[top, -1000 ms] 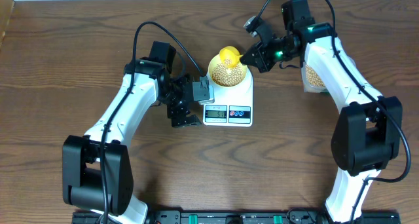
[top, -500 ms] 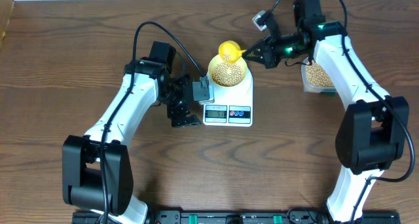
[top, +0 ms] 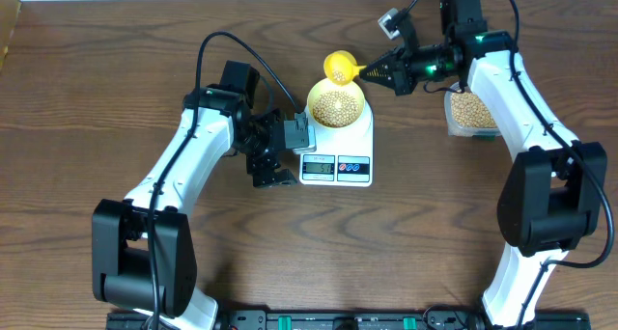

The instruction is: Scoop item into bowl and weigh 50g on scale

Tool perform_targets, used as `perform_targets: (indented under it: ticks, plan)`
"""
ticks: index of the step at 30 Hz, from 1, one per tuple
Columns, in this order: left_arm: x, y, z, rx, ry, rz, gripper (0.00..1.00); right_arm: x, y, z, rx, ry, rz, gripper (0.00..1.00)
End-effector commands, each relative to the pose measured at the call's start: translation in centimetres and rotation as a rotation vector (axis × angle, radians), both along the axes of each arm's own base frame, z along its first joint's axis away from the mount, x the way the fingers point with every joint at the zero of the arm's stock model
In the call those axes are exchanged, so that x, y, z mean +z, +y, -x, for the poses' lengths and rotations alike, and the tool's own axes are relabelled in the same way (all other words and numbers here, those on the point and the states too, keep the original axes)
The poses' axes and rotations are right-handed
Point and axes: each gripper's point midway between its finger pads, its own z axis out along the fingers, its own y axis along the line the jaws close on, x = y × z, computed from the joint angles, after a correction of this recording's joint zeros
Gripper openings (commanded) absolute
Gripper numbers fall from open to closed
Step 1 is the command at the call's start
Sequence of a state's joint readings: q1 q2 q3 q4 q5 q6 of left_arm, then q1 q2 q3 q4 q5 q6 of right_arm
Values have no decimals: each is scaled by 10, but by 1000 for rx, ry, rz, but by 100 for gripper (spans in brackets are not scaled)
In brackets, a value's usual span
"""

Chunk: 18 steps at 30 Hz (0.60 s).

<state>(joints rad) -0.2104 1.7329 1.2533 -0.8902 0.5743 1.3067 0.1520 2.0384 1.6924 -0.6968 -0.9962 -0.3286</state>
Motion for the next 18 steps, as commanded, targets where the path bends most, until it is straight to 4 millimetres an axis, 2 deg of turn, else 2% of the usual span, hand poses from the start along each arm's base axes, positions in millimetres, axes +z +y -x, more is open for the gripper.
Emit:
perform_targets:
  ticks: [1,10,18]
  plan:
    - [-1,-1,2,-6,12,13,98,-1,-8,-3,-10,11,-24,1]
    - [-1,-1,2,-5,12,13,98,-1,-11,-5,-13,2,-22,1]
    - [-1,-1,2,-5,12,13,98,-8,-4,-1,6,-15,22,1]
